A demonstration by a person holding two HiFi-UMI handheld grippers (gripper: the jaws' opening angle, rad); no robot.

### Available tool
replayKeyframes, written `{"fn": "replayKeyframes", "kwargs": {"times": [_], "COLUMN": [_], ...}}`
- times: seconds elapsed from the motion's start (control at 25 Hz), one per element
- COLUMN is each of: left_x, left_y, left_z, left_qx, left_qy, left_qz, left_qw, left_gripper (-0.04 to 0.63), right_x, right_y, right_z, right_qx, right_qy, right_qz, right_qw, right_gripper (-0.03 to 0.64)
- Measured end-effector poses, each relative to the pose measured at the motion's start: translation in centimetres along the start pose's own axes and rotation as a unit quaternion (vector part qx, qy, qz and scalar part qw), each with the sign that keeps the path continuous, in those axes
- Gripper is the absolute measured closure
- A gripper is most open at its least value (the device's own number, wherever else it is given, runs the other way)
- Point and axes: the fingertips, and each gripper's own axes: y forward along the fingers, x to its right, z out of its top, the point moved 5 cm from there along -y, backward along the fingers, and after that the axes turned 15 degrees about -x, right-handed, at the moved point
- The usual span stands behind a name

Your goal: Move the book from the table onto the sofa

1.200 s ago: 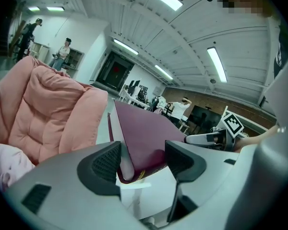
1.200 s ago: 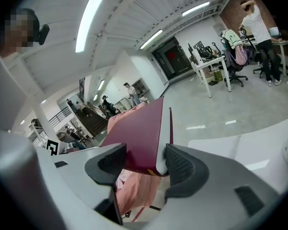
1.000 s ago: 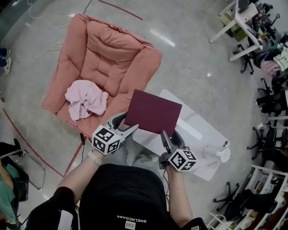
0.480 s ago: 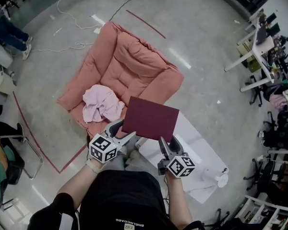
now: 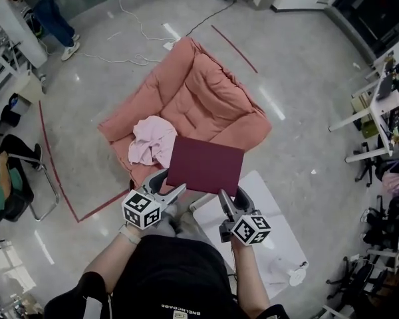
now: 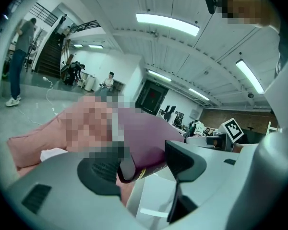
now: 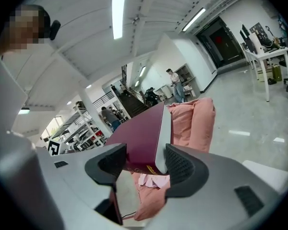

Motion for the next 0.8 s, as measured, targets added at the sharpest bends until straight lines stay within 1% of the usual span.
{"fn": "replayKeyframes", "kwargs": {"times": [0.12, 0.4, 0.6, 0.8], "left_x": [0.5, 0.7, -0.1, -1.7], "left_y": [-0.7, -2.1, -3.0, -3.5], "left_z": [0.0, -0.6, -0.9, -0.5], "left_qx": [0.013, 0.03, 0.04, 0.046], "left_qy": [-0.005, -0.017, -0.02, -0.022], "left_qz": [0.02, 0.05, 0.06, 0.059], "left_qw": [0.9997, 0.9981, 0.9972, 0.9969], "left_gripper": [0.305, 0.305, 0.305, 0.305], "right_x": [-0.1, -0.7, -1.6, -2.5], "right_y": [0.1, 0.7, 1.7, 3.3], "right_z": [0.7, 0.9, 0.9, 1.6], "right_qx": [-0.003, -0.011, -0.018, -0.02], "right_qy": [-0.013, -0.029, -0.04, -0.049], "right_qz": [0.02, 0.049, 0.059, 0.059], "right_qw": [1.0, 0.998, 0.997, 0.997], "right_gripper": [0.345, 0.345, 0.345, 0.345]}}
